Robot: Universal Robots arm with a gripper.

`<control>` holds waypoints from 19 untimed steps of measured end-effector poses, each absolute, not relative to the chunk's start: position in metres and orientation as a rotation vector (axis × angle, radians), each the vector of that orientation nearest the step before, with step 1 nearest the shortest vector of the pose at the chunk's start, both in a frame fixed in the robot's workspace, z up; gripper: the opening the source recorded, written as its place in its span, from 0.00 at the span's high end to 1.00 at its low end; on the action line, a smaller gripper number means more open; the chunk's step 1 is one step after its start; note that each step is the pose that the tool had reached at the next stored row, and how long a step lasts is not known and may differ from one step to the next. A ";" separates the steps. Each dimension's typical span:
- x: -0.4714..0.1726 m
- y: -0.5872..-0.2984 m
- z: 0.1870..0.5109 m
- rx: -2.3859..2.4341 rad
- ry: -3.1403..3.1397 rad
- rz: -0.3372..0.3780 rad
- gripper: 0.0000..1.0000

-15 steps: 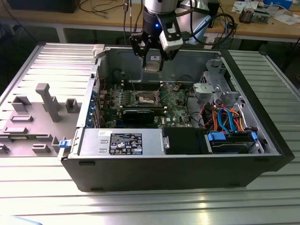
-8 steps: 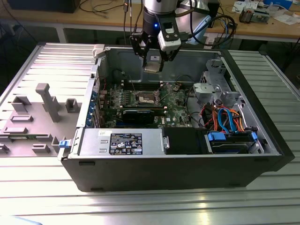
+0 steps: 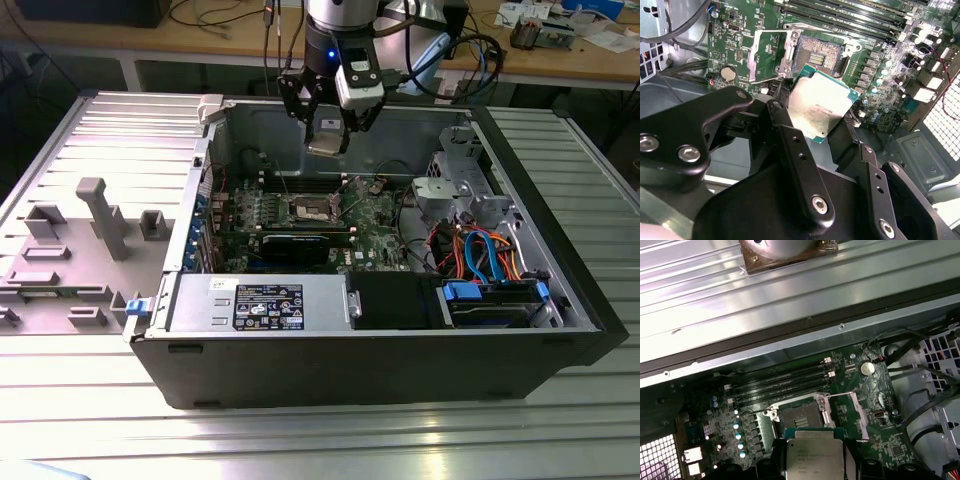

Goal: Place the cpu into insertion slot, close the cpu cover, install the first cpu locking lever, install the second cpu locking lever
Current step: 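Place the cpu into insertion slot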

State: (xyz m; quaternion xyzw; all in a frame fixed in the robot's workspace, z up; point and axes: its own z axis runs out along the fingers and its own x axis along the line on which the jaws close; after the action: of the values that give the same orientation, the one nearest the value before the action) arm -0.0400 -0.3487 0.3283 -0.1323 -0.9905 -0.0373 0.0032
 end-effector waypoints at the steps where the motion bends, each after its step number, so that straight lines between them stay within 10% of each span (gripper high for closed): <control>1: -0.040 -0.349 0.328 -0.419 -3.105 -0.117 0.45; 19: -0.040 -0.349 0.328 -0.541 -3.091 -0.100 0.45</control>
State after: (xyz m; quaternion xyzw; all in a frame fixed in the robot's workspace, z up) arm -0.0400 -0.3487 0.3279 -0.1725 -0.9845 -0.0319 0.0010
